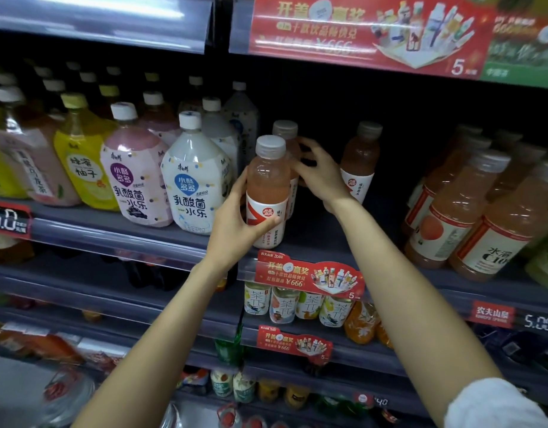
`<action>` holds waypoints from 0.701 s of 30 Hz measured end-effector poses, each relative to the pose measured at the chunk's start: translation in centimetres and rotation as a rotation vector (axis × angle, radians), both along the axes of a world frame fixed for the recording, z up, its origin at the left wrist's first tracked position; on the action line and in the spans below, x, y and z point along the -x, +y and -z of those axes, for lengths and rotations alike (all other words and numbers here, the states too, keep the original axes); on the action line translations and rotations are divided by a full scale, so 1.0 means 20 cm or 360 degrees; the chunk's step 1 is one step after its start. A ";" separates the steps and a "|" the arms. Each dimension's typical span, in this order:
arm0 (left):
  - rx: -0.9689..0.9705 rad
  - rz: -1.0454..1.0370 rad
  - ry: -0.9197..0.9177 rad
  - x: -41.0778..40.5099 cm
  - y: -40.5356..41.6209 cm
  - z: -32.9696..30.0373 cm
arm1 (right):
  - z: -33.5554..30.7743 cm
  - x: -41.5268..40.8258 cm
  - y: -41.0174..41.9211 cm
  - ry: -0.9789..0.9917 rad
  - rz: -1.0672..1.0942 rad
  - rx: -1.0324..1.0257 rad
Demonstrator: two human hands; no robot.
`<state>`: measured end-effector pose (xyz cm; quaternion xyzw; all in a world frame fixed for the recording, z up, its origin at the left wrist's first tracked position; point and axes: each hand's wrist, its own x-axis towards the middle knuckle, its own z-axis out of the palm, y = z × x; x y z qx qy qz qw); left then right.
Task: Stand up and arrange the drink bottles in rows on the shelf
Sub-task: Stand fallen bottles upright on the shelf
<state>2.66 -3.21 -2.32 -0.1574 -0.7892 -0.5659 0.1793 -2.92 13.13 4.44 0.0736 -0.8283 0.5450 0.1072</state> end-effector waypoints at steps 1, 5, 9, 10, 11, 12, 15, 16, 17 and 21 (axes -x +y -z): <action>0.0006 -0.0024 0.0005 0.00 0.00 0.00 | 0.01 0.01 -0.01 0.0002 -0.0007 0.0011; 0.0071 -0.0135 0.0046 -0.01 0.00 0.00 | 0.01 0.02 -0.03 -0.0020 -0.0086 0.0072; 0.0060 -0.0177 0.0068 -0.02 0.00 -0.01 | 0.00 0.03 -0.04 -0.0071 -0.0197 0.0152; 0.0062 -0.0183 0.0068 -0.02 0.00 -0.01 | 0.00 0.03 -0.04 -0.0077 -0.0211 0.0162; 0.0060 -0.0183 0.0064 -0.02 -0.01 -0.01 | 0.01 0.03 -0.04 -0.0077 -0.0217 0.0166; 0.0051 -0.0179 0.0056 -0.02 -0.01 -0.01 | 0.01 0.03 -0.04 -0.0073 -0.0218 0.0165; 0.0014 -0.0156 0.0024 -0.02 -0.02 -0.01 | 0.01 0.03 -0.04 -0.0067 -0.0218 0.0156; 0.0011 -0.0155 0.0021 -0.02 -0.02 -0.01 | 0.01 0.03 -0.04 -0.0061 -0.0219 0.0150; 0.0017 -0.0158 0.0020 -0.02 -0.02 -0.01 | 0.02 0.03 -0.04 -0.0053 -0.0220 0.0146; 0.0048 -0.0159 0.0024 -0.02 -0.03 -0.01 | 0.02 0.04 -0.04 -0.0039 -0.0218 0.0129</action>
